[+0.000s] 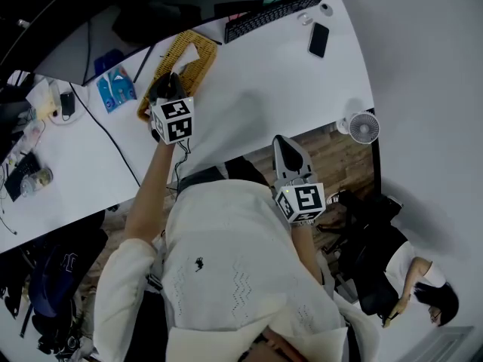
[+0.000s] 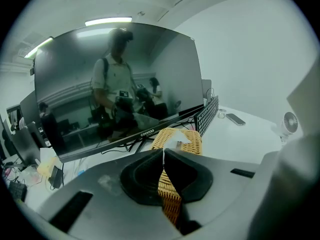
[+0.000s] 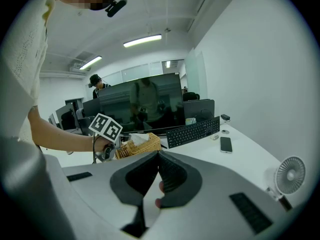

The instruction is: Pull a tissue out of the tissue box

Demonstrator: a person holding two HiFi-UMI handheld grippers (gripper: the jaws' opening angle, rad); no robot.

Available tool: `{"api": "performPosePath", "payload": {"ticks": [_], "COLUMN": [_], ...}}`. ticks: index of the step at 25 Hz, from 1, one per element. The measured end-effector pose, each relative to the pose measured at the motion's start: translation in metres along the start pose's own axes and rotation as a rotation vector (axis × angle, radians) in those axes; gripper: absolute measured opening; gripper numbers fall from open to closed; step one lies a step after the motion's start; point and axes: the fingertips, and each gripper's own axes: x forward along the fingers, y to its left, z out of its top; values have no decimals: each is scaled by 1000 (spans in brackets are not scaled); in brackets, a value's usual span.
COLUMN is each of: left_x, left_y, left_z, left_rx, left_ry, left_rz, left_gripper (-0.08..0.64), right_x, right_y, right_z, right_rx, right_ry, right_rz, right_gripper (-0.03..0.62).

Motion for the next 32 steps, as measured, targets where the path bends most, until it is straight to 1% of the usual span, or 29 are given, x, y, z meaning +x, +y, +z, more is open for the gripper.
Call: {"api": "performPosePath", "payload": {"ticks": [6,17,32], "left_x": [-4,-8,-15], "left_y": [3,24,39], "left_z": [3,11,2], "left_rx": [3,0,-18], "left_ry": [-8,-22,-18], "left_rz": [15,67,99], "left_gripper": [17,17,15], "right_x": [-1,4,11], "right_y": [-4,-4,6], "right_z": [3,6,6], "right_rx": [-6,-27,-46], "right_ry": [-8,-9,-3], "right_rz": [7,35,63], "right_gripper": [2,2,2]}}
